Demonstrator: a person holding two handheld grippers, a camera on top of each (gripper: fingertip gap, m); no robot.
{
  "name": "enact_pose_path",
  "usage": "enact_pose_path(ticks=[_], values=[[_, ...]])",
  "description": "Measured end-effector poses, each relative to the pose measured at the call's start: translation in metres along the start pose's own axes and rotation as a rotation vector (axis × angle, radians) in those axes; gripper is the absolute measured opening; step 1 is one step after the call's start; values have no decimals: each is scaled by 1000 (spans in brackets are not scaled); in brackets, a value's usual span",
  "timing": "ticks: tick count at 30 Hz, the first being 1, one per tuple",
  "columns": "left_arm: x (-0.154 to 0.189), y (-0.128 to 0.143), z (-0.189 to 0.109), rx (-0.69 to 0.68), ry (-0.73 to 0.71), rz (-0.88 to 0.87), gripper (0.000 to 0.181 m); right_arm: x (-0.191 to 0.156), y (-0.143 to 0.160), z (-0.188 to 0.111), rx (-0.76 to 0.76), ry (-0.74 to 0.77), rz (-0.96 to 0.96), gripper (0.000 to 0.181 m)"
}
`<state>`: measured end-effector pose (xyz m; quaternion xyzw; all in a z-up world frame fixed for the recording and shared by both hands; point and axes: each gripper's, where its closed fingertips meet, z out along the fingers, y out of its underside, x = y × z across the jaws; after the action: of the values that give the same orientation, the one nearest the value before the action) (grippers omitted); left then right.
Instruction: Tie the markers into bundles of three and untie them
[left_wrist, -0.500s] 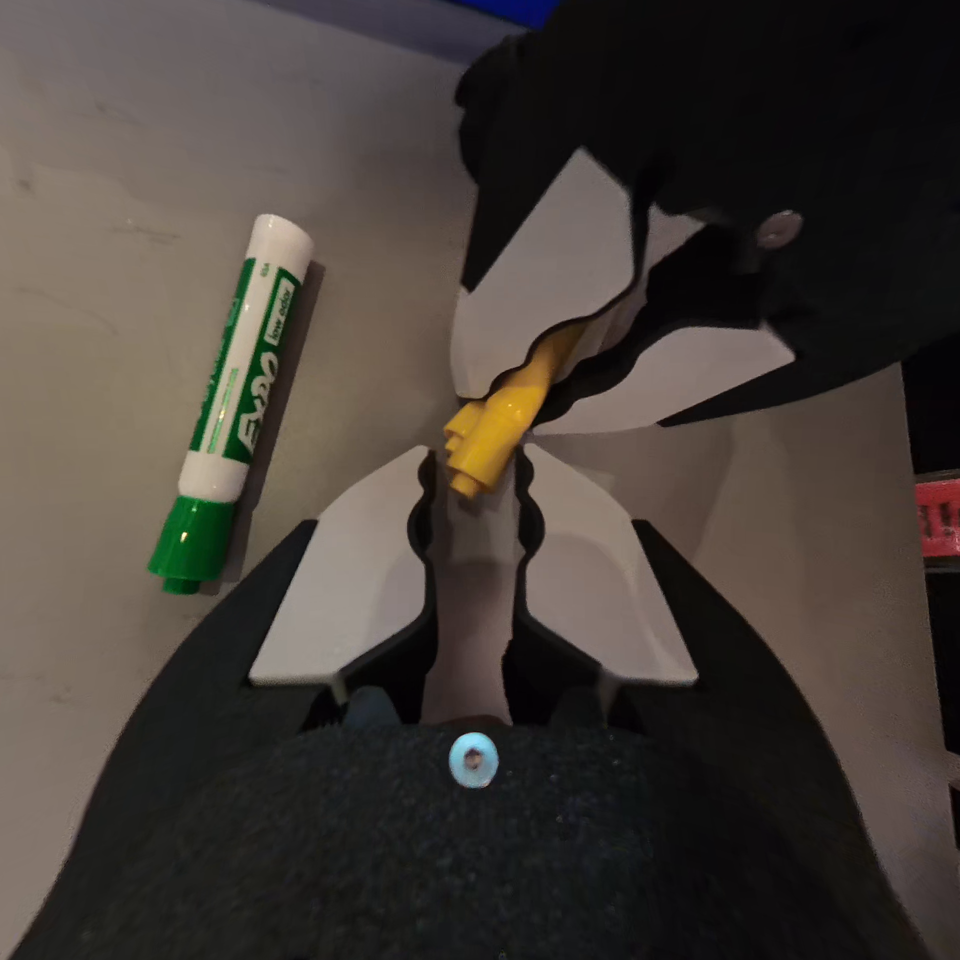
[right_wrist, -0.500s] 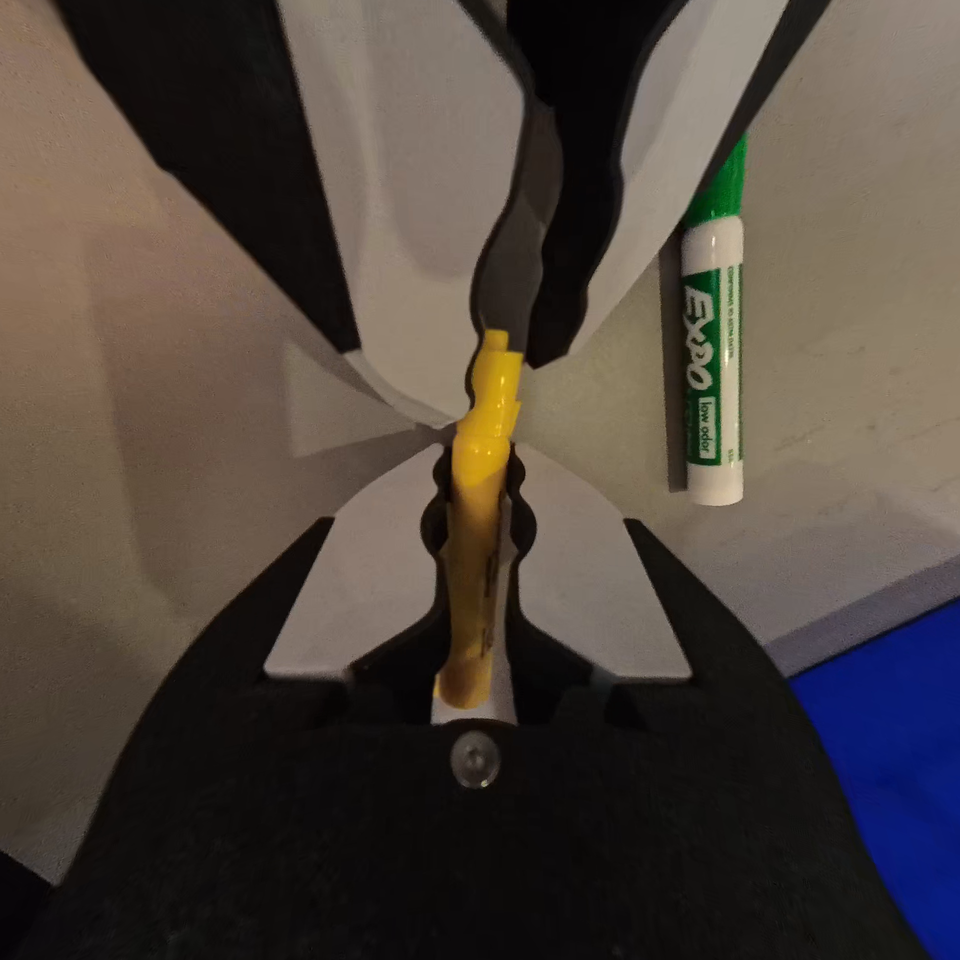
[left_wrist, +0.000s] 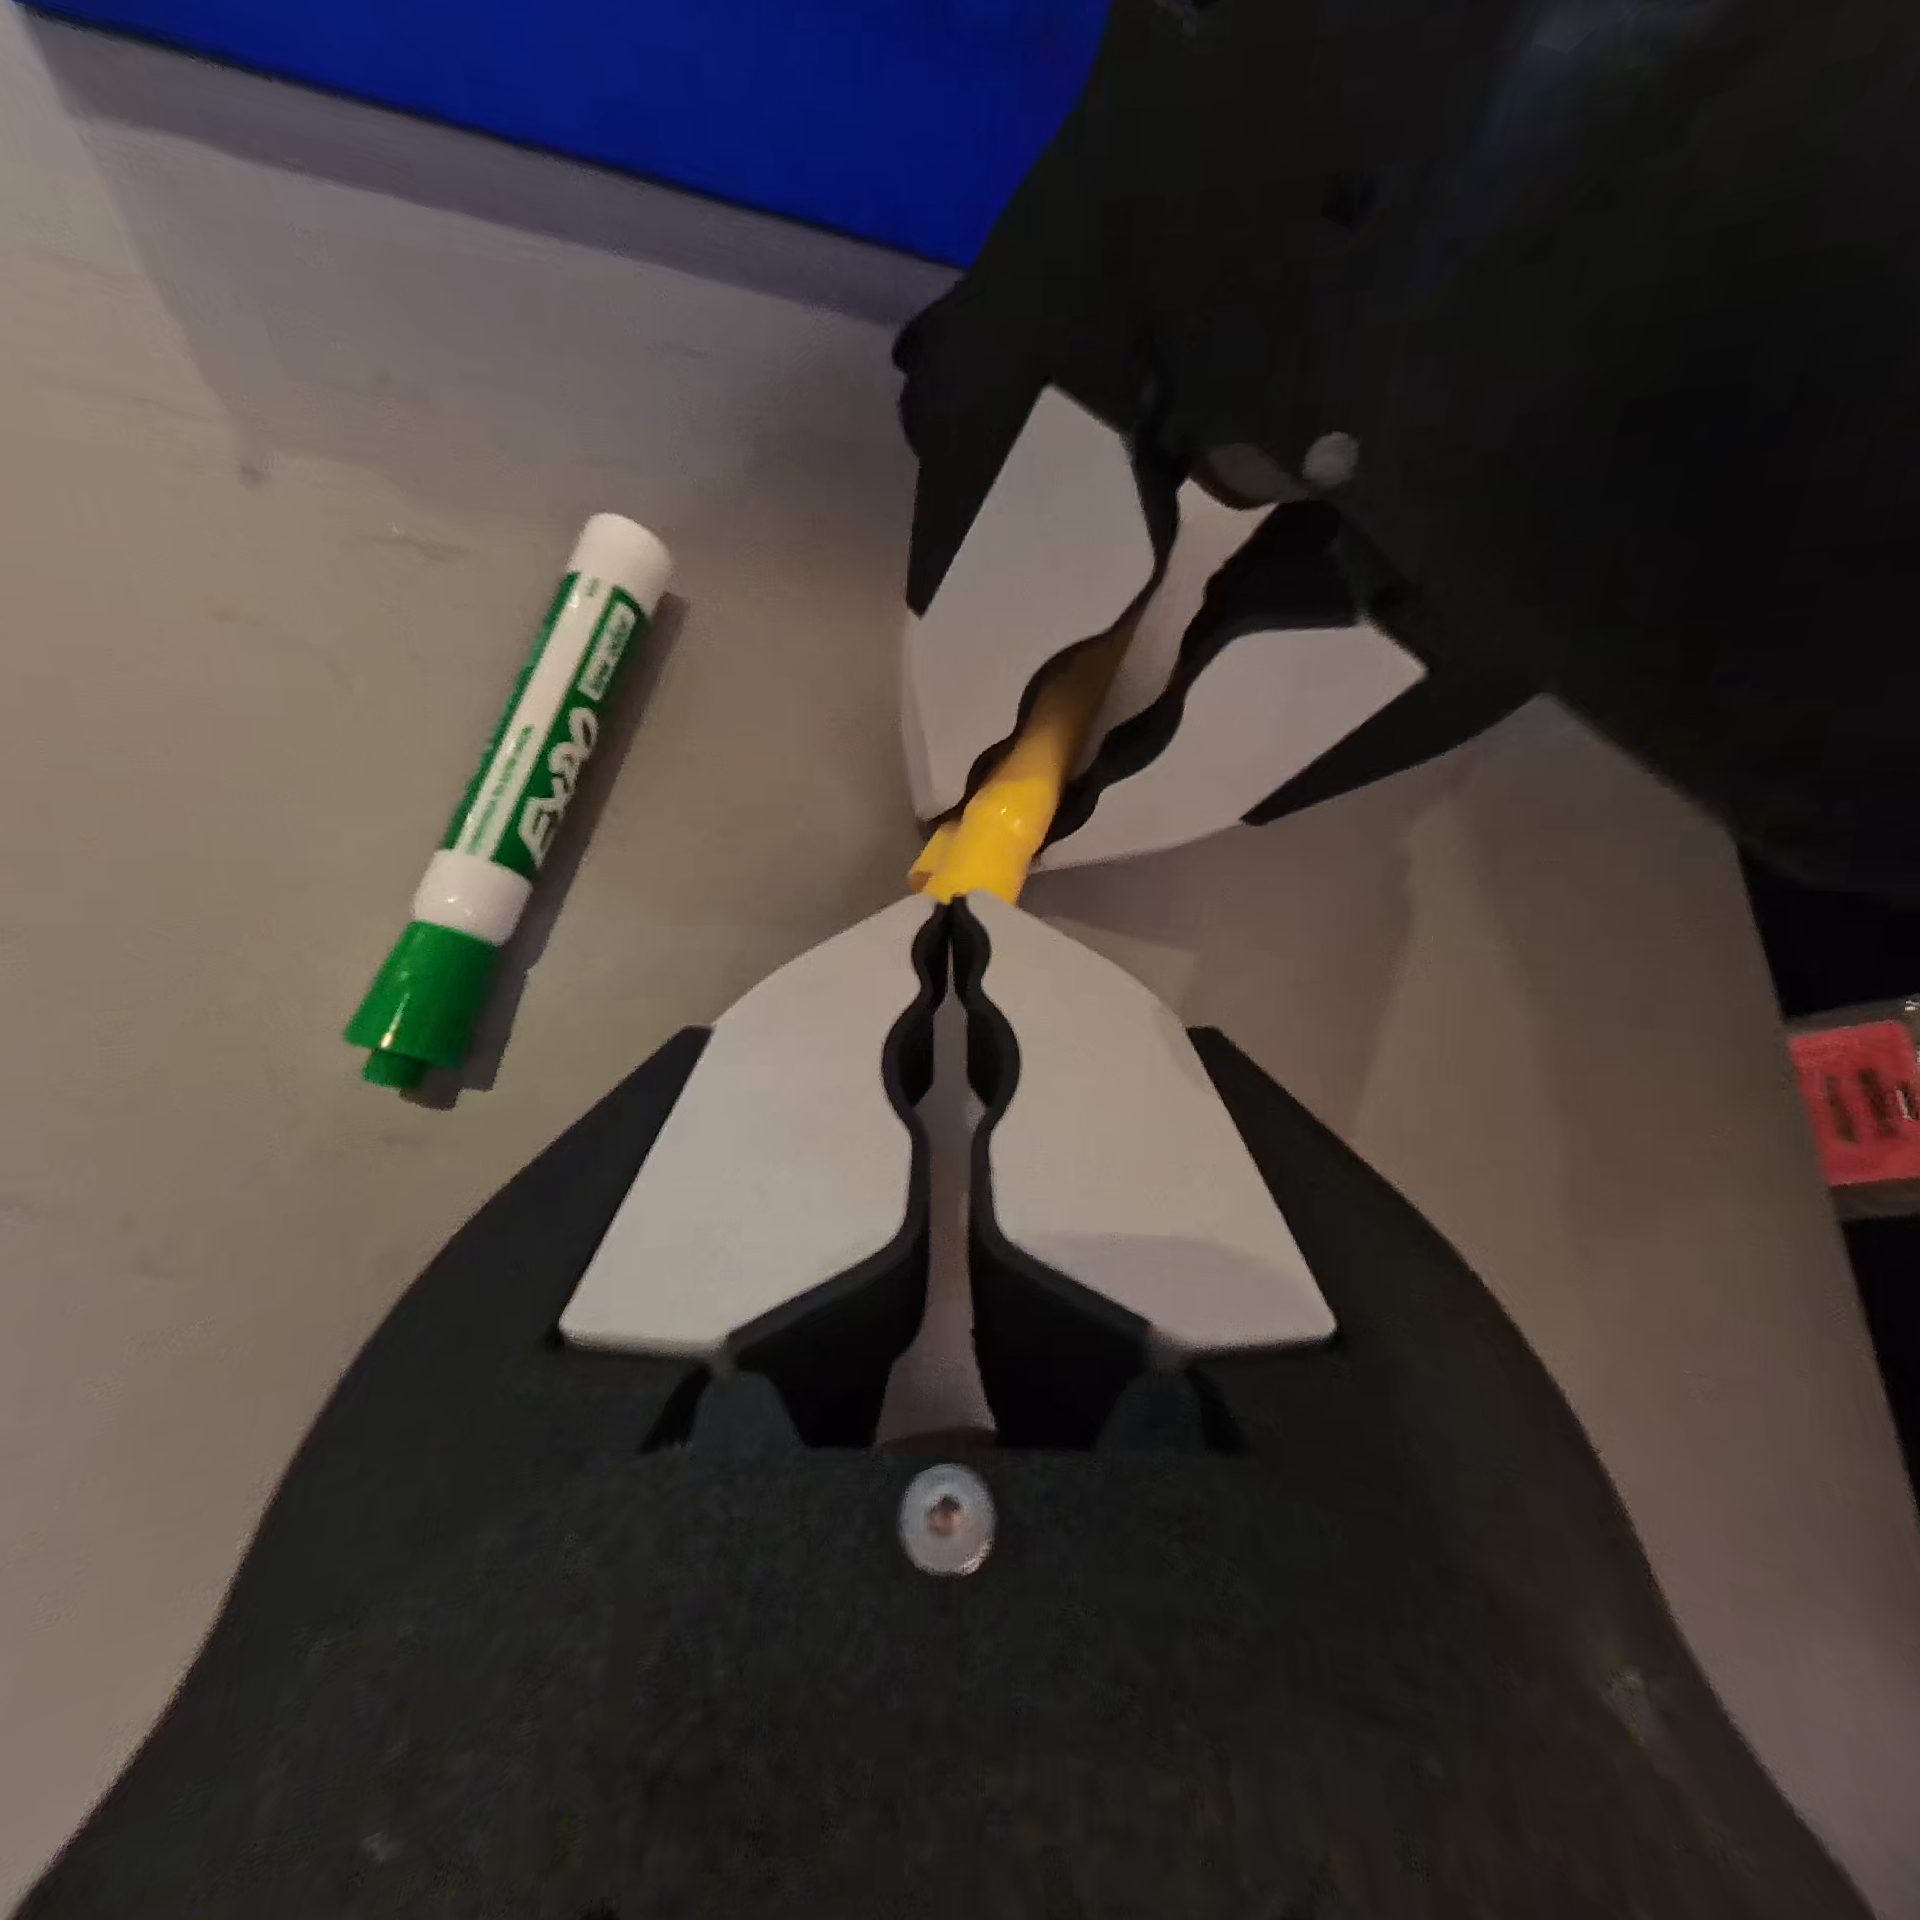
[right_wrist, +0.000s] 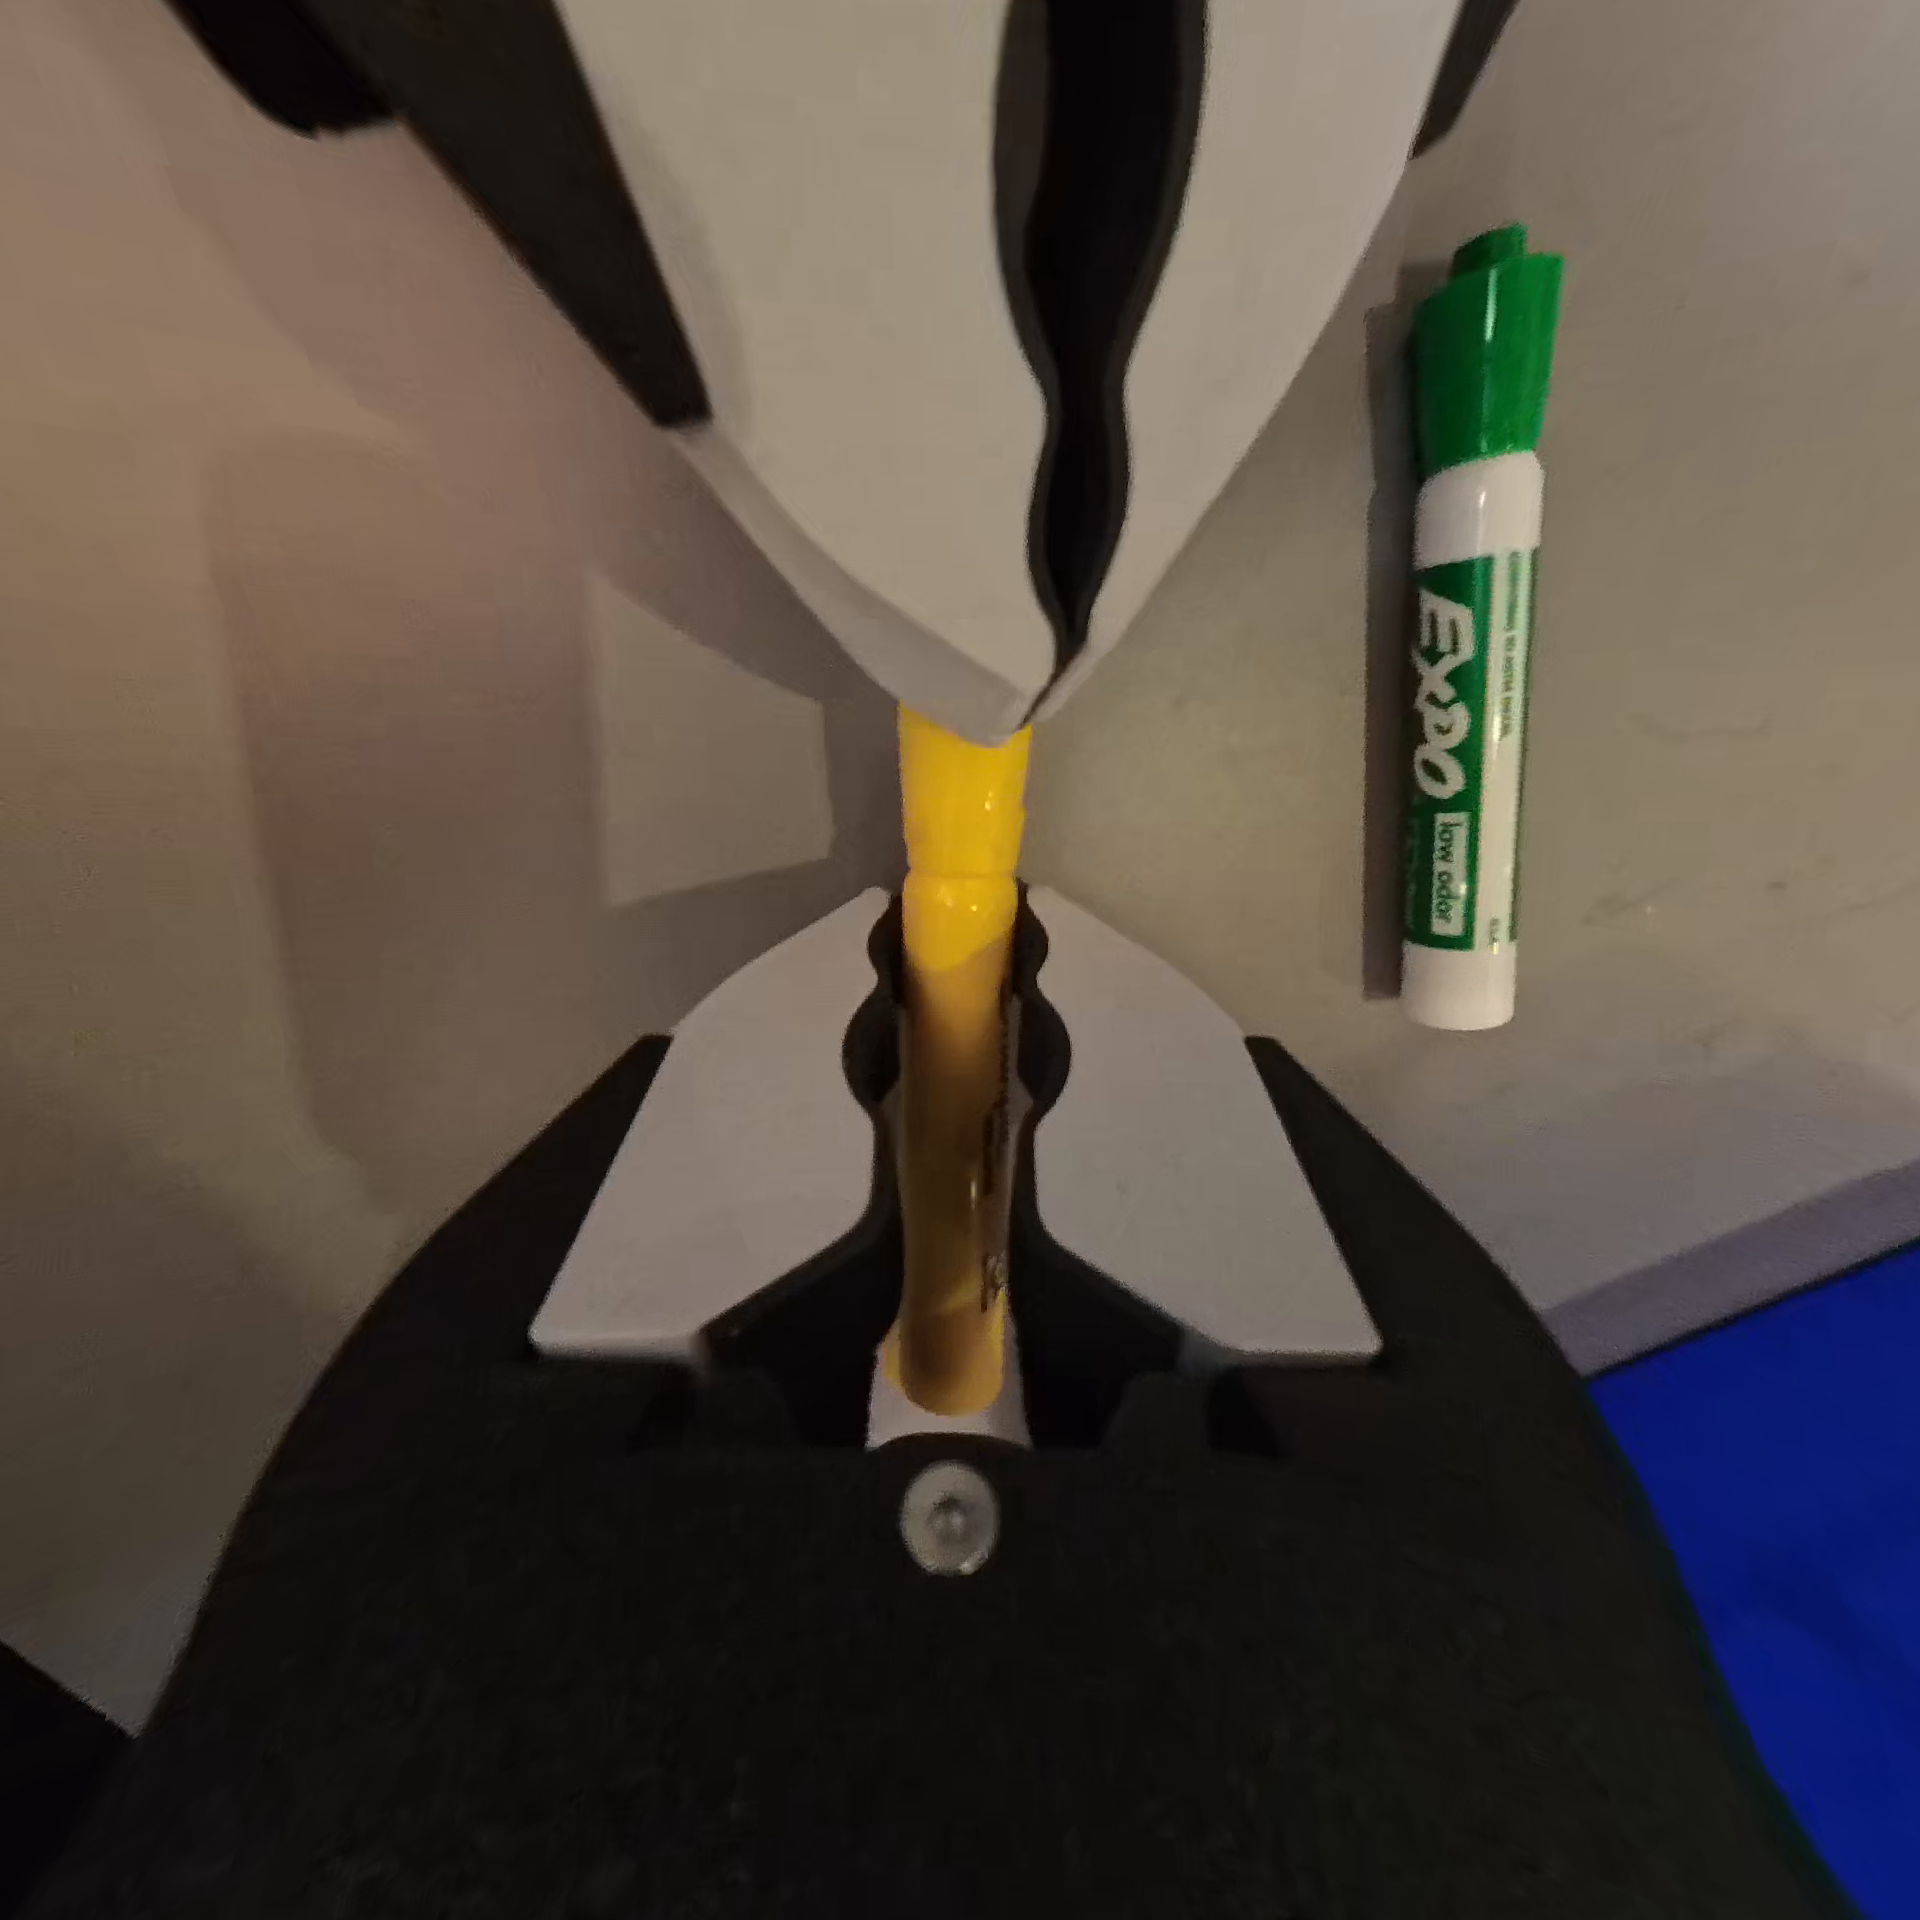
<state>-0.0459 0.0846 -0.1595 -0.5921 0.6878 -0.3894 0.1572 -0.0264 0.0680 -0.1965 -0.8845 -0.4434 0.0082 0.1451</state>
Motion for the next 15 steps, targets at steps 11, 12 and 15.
enact_pose_path(ticks=[11,12,15], values=[[-3,5,0,-29,-24,-9,0,-5,2,-3,-4,-16,-11,18],[-2,4,2,-33,-13,-14,0,-4,5,-3,-26,-11,-13,18],[1,3,5,-34,-8,-15,0,-2,10,-3,-56,-15,-9,18]])
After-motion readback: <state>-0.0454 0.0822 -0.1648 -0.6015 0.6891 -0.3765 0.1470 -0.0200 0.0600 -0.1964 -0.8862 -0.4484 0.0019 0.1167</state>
